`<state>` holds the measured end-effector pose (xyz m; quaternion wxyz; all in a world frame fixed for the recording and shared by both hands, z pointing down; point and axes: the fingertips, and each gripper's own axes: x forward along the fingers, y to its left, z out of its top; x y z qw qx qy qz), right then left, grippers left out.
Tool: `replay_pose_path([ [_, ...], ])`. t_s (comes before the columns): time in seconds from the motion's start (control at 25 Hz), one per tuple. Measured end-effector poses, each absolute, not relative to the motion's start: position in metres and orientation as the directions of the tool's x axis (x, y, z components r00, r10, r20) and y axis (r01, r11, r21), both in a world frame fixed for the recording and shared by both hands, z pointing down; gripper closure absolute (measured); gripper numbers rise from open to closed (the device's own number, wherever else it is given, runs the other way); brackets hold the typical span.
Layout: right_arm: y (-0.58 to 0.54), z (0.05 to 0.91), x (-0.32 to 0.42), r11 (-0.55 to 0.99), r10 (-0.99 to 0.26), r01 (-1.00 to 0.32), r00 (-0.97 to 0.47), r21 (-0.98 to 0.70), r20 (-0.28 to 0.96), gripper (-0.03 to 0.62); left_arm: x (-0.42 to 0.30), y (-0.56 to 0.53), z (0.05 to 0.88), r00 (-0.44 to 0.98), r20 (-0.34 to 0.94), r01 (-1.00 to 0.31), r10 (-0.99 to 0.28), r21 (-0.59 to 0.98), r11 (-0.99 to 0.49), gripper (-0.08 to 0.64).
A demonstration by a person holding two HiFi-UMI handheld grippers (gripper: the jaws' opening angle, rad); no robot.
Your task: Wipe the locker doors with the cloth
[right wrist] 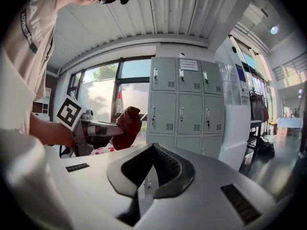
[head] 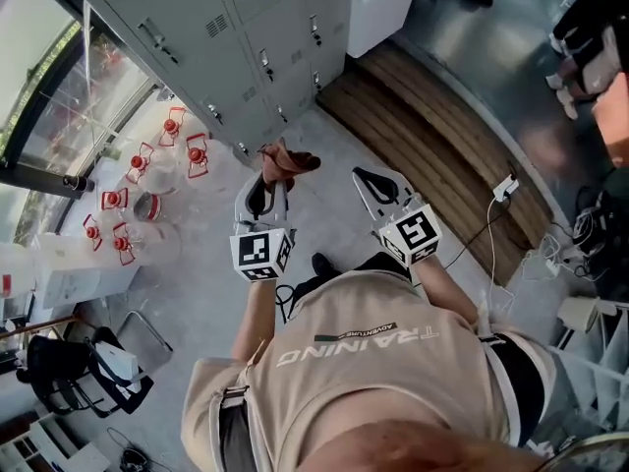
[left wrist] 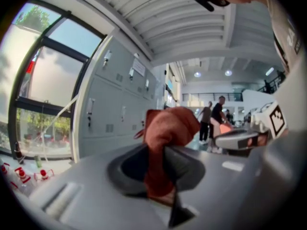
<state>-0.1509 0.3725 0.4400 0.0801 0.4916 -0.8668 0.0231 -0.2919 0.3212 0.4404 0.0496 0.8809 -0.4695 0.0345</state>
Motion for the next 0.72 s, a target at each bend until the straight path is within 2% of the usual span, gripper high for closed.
replay_pose_path([
  [0.36, 0.305, 0.444, -0.125, 0.462, -0.872, -0.886, -0.461, -0.036, 0.162, 0.578, -0.253, 0.247, 0.449, 0.623, 0.118, -0.782, -0.773, 0.094, -0.616, 0.48],
  [0.72, 0.195, 0.453, -0.047, 0.47, -0.873, -0.878, -0.477, -0.091, 0.099, 0.578, -0.2, 0.138, 0.42, 0.567, 0.128, -0.817, -0.813, -0.035, -0.576, 0.479],
])
